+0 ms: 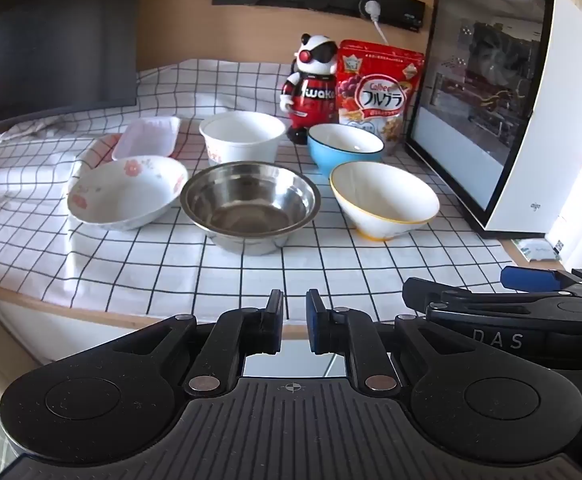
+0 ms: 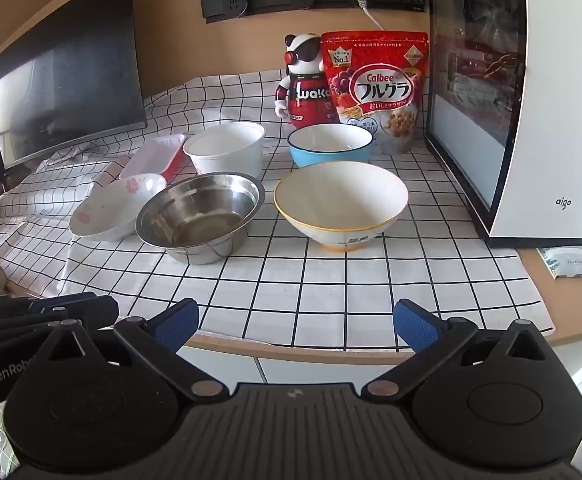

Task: Organize plates and bowls

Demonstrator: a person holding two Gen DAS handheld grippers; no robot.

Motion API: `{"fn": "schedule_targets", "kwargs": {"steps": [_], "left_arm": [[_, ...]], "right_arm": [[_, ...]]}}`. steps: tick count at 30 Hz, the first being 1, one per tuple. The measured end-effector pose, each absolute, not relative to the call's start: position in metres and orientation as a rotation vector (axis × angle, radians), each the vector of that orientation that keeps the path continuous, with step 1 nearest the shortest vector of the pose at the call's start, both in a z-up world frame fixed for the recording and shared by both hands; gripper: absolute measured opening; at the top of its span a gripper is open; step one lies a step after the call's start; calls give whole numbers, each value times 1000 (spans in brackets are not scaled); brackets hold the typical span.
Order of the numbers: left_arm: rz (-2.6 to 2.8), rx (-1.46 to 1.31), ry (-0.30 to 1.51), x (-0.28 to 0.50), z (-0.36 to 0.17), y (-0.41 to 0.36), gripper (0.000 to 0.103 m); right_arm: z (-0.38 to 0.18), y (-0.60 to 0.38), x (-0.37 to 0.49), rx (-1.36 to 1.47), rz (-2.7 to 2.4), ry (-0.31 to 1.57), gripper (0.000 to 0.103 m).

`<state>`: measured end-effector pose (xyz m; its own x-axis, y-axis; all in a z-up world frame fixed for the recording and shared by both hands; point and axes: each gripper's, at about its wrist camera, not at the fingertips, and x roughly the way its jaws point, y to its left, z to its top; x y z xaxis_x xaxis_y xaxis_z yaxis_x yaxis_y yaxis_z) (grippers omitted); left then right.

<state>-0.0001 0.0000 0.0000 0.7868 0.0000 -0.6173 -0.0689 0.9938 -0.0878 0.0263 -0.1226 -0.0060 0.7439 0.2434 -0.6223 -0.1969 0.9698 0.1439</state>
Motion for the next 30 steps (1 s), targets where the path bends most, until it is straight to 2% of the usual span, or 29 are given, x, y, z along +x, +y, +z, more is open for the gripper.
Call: {"fn": "schedule_targets", "kwargs": {"steps": [30], "left_arm": [[48, -113, 695, 1, -3, 4, 15]], "right_arm": [[-10, -122, 31, 55, 236, 725, 103]]}}
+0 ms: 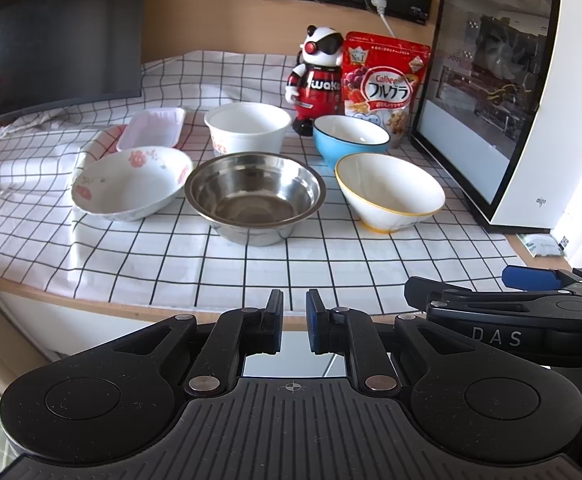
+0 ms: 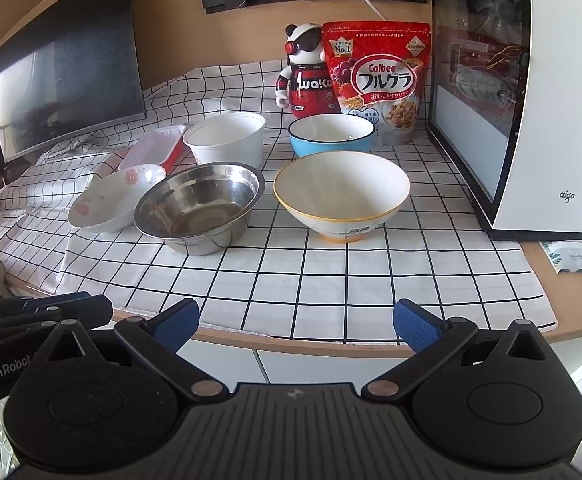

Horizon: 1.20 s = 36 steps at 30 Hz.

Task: Organize plates and bowls

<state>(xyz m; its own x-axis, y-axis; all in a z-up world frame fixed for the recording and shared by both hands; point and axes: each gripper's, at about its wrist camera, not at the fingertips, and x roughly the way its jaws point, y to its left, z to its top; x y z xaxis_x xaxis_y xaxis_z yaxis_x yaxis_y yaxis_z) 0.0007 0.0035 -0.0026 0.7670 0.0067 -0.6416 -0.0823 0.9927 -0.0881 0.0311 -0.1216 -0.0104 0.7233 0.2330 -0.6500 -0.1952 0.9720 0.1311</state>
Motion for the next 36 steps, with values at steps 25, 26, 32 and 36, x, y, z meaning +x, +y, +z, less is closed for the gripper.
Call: {"fn": "schedule_targets", "kwargs": {"steps": [25, 26, 32, 36], "left_arm": [[54, -115, 717, 5, -7, 0, 15], [54, -115, 717, 5, -7, 0, 15], [54, -117, 721, 7, -8, 0, 15], [55, -118, 725, 9, -9, -1, 15]], "right_arm": [[-15, -124, 37, 61, 237, 748, 103], [-16, -125, 37, 61, 237, 750, 103], [-16, -125, 39, 58, 237, 757, 103], [-16, -125, 41, 57, 237, 759, 103]]}}
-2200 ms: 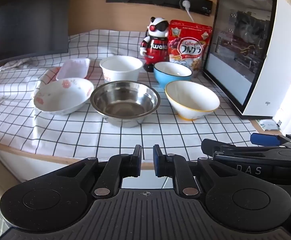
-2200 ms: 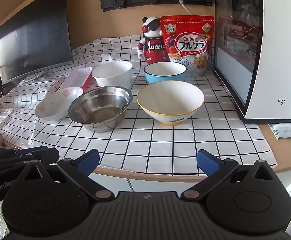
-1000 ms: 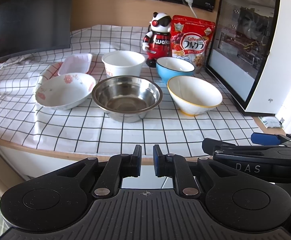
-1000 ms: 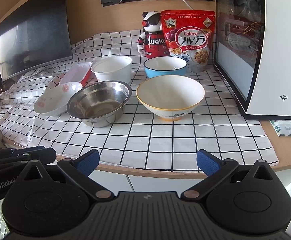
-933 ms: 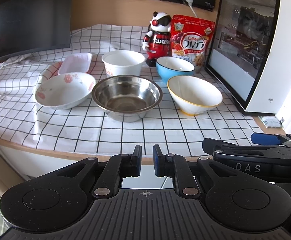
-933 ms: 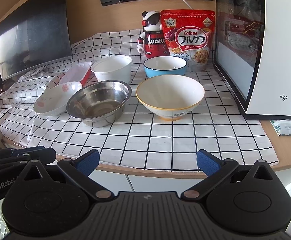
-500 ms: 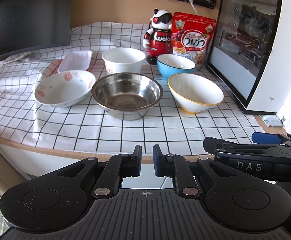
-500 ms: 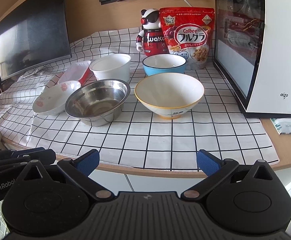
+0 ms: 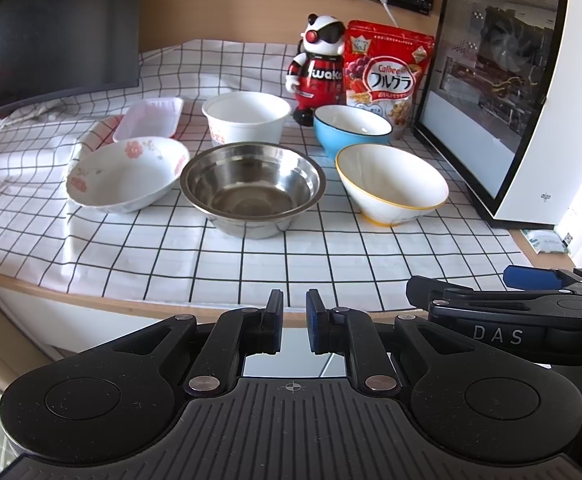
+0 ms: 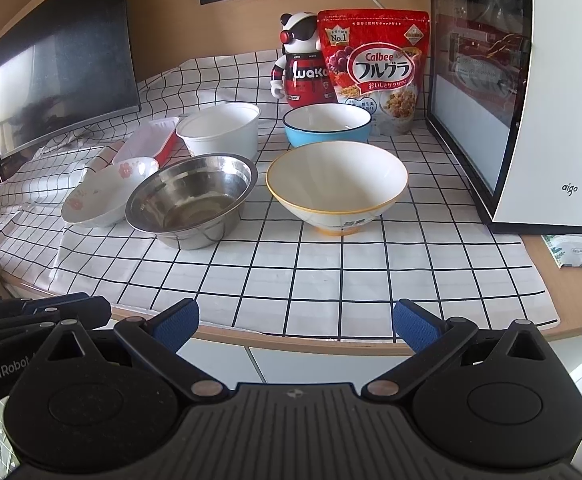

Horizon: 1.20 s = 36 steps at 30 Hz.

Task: Organize plates and bowls

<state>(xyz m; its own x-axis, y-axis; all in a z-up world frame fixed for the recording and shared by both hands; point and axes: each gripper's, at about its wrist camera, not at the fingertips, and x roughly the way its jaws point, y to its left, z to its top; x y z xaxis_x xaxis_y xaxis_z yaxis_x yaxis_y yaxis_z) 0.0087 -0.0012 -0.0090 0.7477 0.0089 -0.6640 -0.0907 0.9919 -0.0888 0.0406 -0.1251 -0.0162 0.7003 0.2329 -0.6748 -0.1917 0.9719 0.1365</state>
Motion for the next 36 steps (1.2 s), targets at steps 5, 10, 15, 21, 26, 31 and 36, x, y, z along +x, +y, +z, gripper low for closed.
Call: {"fn": "schedule_targets", "kwargs": {"steps": [5, 10, 15, 21, 26, 31, 36], "left_arm": [[55, -119, 728, 10, -10, -1, 15], [55, -122, 733, 12, -11, 0, 15], [58, -130, 739, 13, -11, 3, 15], [62, -143, 746, 15, -12, 8, 15], [69, -158, 758, 19, -13, 17, 15], [79, -175, 769, 29, -14, 32, 15], [90, -252, 765, 48, -13, 68, 15]], "right_arm": [[-17, -126, 41, 58, 237, 760, 103], [-17, -126, 41, 58, 237, 760, 103], [-19, -124, 44, 53, 238, 763, 103], [-19, -117, 49, 41, 239, 771, 103], [-19, -112, 54, 40, 246, 773, 103], [-18, -102, 66, 35, 248, 764, 103], [-15, -88, 89, 67, 280, 729, 103]]}}
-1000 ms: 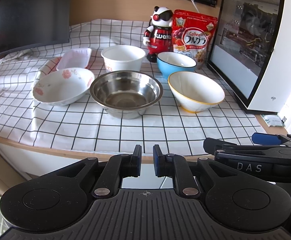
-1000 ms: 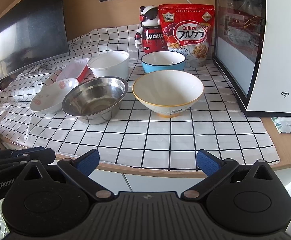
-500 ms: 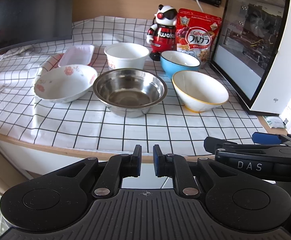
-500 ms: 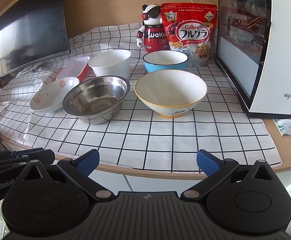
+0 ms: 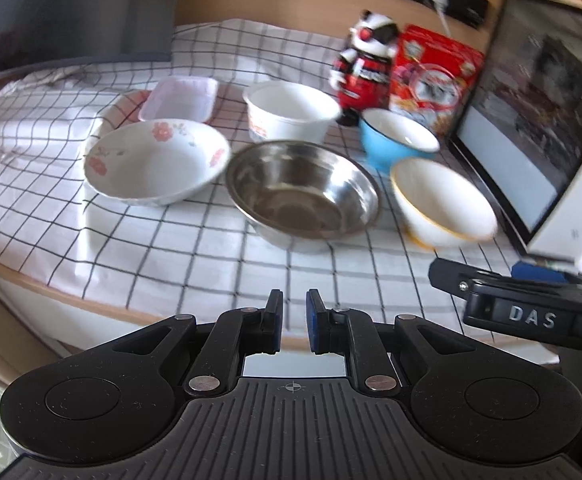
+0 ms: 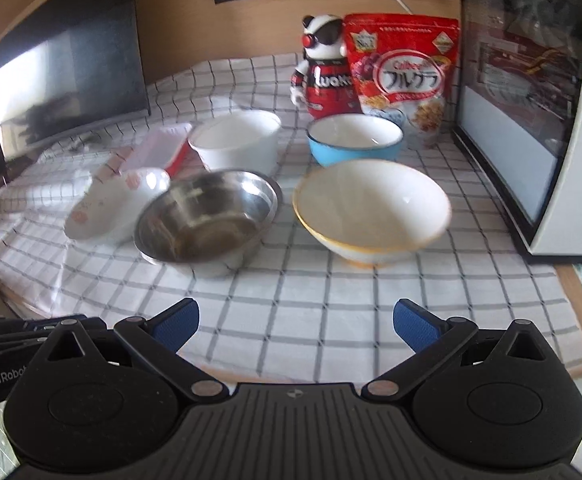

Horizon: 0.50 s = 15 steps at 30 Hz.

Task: Organize plates and bowls
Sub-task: 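Move both grippers down toward the stainless steel bowl rim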

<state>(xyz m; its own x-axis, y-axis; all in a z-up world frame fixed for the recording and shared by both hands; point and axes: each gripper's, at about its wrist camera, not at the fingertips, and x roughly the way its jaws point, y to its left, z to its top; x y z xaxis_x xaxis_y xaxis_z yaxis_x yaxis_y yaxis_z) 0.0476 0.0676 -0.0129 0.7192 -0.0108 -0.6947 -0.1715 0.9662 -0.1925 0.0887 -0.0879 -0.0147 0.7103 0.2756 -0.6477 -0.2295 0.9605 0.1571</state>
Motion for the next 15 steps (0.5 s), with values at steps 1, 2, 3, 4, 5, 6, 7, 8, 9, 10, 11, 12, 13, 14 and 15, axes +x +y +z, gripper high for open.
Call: {"fn": "schedule_targets", "kwargs": {"steps": [1, 2, 3, 4, 5, 6, 7, 8, 9, 10, 11, 12, 13, 14, 15], "left_arm": [[86, -273, 758, 52, -12, 77, 15], [84, -289, 749, 56, -11, 85, 15], [90, -297, 743, 61, -10, 94, 15], [102, -299, 742, 66, -10, 102, 15], [114, -300, 748, 72, -10, 110, 15], [114, -298, 757, 79, -9, 116, 15], [99, -293, 766, 87, -10, 124, 15], [81, -292, 772, 93, -10, 131, 15], [59, -300, 780, 101, -10, 140, 15], [34, -315, 787, 109, -11, 149, 15], [2, -333, 795, 120, -11, 160, 15], [-26, -343, 802, 127, -11, 167, 15], [-65, -360, 811, 138, -12, 176, 15], [-108, -386, 826, 149, -13, 187, 15], [-139, -406, 838, 157, -14, 194, 15]], "right_arm": [[-14, -83, 94, 71, 281, 721, 103], [-15, -78, 101, 72, 277, 717, 103], [-16, -72, 107, 69, 272, 719, 103], [-17, -65, 114, 67, 267, 727, 103], [-18, -59, 121, 70, 264, 736, 103], [-20, -53, 128, 79, 262, 747, 103], [-22, -47, 134, 93, 261, 759, 103], [-23, -42, 139, 109, 262, 771, 103], [-24, -36, 145, 125, 265, 784, 103], [-24, -32, 149, 140, 267, 794, 103], [-24, -27, 154, 154, 267, 802, 103], [-24, -22, 159, 170, 266, 809, 103], [-24, -16, 163, 184, 262, 816, 103], [-24, -10, 167, 197, 257, 825, 103], [-24, -4, 171, 212, 252, 835, 103]]}}
